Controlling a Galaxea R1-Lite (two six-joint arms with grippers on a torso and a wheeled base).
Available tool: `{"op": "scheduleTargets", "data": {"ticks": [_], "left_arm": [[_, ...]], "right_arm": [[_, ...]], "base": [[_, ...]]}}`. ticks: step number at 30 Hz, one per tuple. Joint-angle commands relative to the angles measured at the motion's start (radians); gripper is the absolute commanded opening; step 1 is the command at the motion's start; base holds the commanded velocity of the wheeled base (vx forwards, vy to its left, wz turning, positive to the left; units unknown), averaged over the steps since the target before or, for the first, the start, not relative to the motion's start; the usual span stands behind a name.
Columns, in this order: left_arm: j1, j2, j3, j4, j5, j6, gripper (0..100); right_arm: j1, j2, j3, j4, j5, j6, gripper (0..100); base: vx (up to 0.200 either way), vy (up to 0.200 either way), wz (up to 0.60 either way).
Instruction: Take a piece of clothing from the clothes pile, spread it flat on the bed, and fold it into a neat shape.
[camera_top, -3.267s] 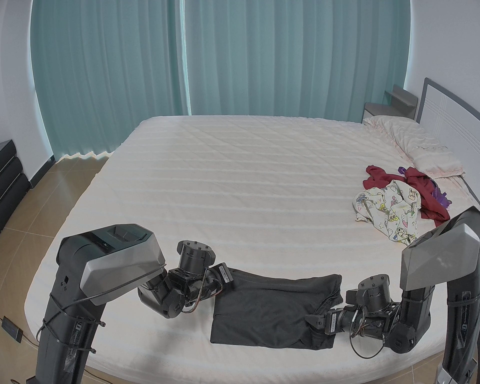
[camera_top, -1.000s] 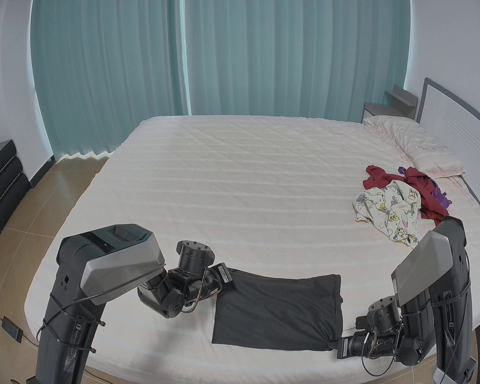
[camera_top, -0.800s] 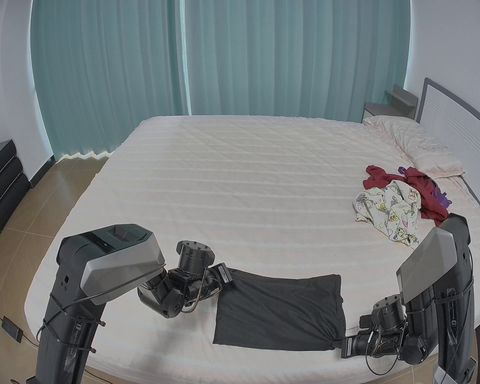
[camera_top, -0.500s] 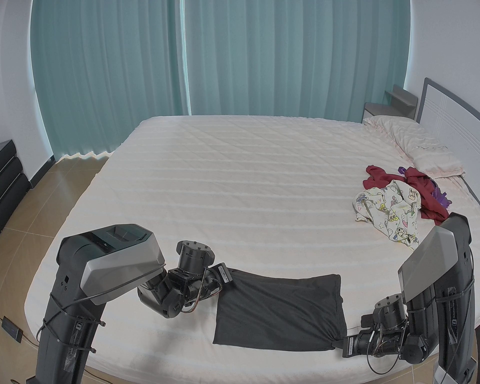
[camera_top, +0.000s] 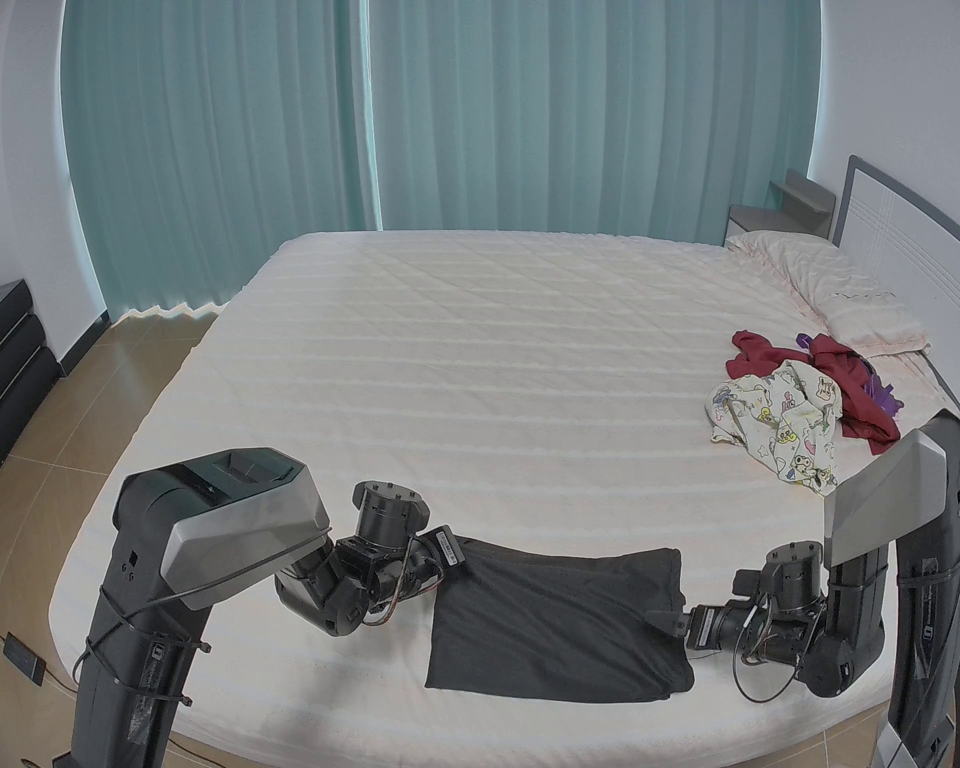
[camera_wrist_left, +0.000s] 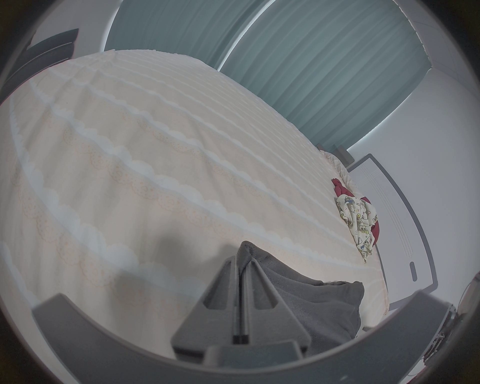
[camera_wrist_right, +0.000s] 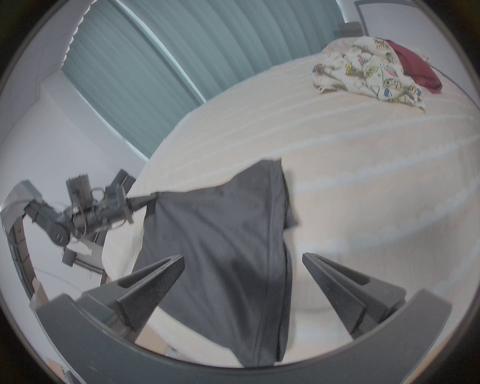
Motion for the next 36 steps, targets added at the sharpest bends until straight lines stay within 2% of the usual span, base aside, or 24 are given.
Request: {"op": "scheduleTargets", "data": {"ticks": [1, 7, 12, 18, 19, 26, 32, 36], "left_arm": [[0.0, 0.0, 0.0, -0.002, 0.001, 0.0, 0], [0.0, 0.0, 0.0, -0.002, 0.001, 0.0, 0], [0.0, 0.0, 0.0, -0.002, -0.001, 0.001, 0], [0.0, 0.0, 0.0, -0.002, -0.001, 0.0, 0], [0.0, 0.0, 0.0, -0.002, 0.001, 0.001, 0], [0.0, 0.0, 0.0, -0.002, -0.001, 0.0, 0], [0.0, 0.0, 0.0, -0.002, -0.001, 0.0, 0], [0.0, 0.0, 0.0, -0.002, 0.001, 0.0, 0]], "right_arm": [[-0.06, 0.072, -0.129, -0.012, -0.019, 0.025, 100], [-0.074, 0.12, -0.257, -0.003, -0.063, 0.064, 100], [-0.072, 0.131, -0.326, 0.032, -0.07, 0.07, 100], [-0.062, 0.149, -0.382, 0.062, -0.065, 0.134, 100], [-0.059, 0.157, -0.39, 0.066, -0.067, 0.134, 0], [-0.053, 0.175, -0.428, 0.069, -0.093, 0.139, 0], [-0.072, 0.164, -0.419, 0.062, -0.099, 0.206, 0], [-0.088, 0.155, -0.407, 0.057, -0.1, 0.208, 0]], "base": [[0.0, 0.0, 0.0], [0.0, 0.0, 0.0], [0.0, 0.0, 0.0], [0.0, 0.0, 0.0], [0.0, 0.0, 0.0], [0.0, 0.0, 0.0], [0.0, 0.0, 0.0], [0.0, 0.0, 0.0]]}}
